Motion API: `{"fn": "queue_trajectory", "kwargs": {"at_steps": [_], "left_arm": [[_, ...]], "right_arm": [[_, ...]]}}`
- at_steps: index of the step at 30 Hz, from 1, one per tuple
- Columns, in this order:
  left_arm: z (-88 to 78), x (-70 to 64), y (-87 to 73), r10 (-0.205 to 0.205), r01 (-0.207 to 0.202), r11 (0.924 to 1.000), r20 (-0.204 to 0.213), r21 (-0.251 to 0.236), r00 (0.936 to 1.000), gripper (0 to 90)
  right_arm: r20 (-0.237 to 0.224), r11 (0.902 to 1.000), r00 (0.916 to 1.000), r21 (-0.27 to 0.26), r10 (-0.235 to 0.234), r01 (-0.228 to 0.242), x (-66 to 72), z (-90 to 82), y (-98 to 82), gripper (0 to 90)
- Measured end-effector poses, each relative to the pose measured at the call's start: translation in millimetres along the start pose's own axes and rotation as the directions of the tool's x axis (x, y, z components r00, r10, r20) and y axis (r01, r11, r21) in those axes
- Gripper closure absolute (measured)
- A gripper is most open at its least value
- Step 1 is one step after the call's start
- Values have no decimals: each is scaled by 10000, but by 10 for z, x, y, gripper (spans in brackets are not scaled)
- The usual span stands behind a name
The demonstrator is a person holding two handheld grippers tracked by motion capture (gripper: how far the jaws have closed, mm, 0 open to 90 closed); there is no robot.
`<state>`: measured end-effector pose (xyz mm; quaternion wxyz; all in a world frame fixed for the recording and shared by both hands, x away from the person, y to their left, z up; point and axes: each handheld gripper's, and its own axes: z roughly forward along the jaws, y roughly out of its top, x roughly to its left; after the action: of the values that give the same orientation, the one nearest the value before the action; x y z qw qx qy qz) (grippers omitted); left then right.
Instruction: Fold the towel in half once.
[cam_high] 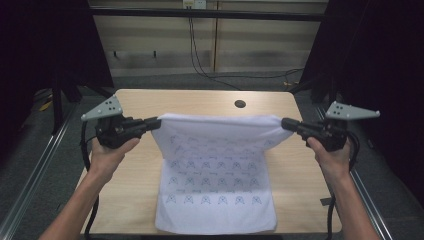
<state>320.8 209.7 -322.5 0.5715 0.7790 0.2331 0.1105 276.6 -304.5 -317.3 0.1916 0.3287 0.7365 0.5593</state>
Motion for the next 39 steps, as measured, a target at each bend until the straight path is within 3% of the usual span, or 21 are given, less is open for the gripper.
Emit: {"fn": "queue_trajectory", "kwargs": {"at_steps": [6,10,13,16,18,19,21,23,24,25,27,28,29,30,31,34,36,38,39], "left_arm": [[37,-155,-579,-392,329,9941,595,1033,9975,876],[-94,-316,-872,-672,560,9921,980,1124,9929,873],[-189,-428,-1017,-578,438,9911,1105,1253,9922,871],[-229,-514,-1159,-548,333,9898,1546,1382,9865,866],[-216,-582,-1274,-649,333,9861,1929,1630,9791,859],[-203,-622,-1336,-495,101,9810,2000,1936,9785,859],[-185,-695,-1464,-651,16,9688,2481,2478,9666,846],[-183,-735,-1533,-537,-275,9552,2637,2948,9631,835],[-192,-753,-1576,-635,-284,9487,2780,3149,9585,824],[-199,-767,-1602,-661,-355,9448,2956,3257,9530,819],[-230,-785,-1607,-558,-485,9436,3019,3274,9517,813],[-249,-787,-1600,-636,-437,9474,3204,3170,9452,810],[-268,-791,-1594,-747,-400,9483,3441,3147,9359,800],[-282,-796,-1592,-759,-441,9468,3545,3187,9320,794],[-289,-792,-1593,-692,-492,9454,3460,3222,9357,787],[-219,-722,-1575,-850,-192,9444,3001,3282,9501,758],[-82,-640,-1499,-875,-111,9481,2941,3179,9517,746],[69,-547,-1425,-1011,50,9489,2886,3157,9521,733],[205,-454,-1385,-993,54,9437,2676,3308,9584,725]], "right_arm": [[-327,9945,9987,987,383,-349,159,-64,-526,883],[-705,9886,9969,1488,349,-240,358,-146,-783,881],[-990,9821,9946,1879,321,-130,553,-214,-971,878],[-1083,9673,9940,2533,129,150,718,-226,-1156,869],[-1052,9546,9944,2974,132,188,805,-233,-1295,867],[-1118,9463,9935,3230,203,170,833,-231,-1373,864],[-1129,9234,9932,3836,298,158,871,-223,-1544,853],[-1221,9078,9908,4194,579,-14,881,-231,-1671,828],[-1216,9015,9903,4326,665,-74,880,-236,-1708,818],[-1370,8889,9880,4581,708,-2,887,-242,-1754,815],[-1564,8792,9837,4764,890,-37,908,-269,-1798,795],[-1668,8758,9813,4827,958,-34,919,-279,-1809,787],[-1627,8749,9839,4841,746,137,942,-295,-1804,783],[-1697,8760,9817,4823,868,59,952,-316,-1786,786],[-1838,8834,9785,4686,936,35,957,-332,-1775,782],[-1502,8997,9847,4363,878,-137,932,-319,-1751,749],[-1127,9072,9909,4203,729,-189,876,-248,-1712,719],[-1058,9194,9909,3917,835,-356,791,-160,-1630,718],[-1000,9242,9917,3802,810,-371,749,-101,-1580,702]]}}
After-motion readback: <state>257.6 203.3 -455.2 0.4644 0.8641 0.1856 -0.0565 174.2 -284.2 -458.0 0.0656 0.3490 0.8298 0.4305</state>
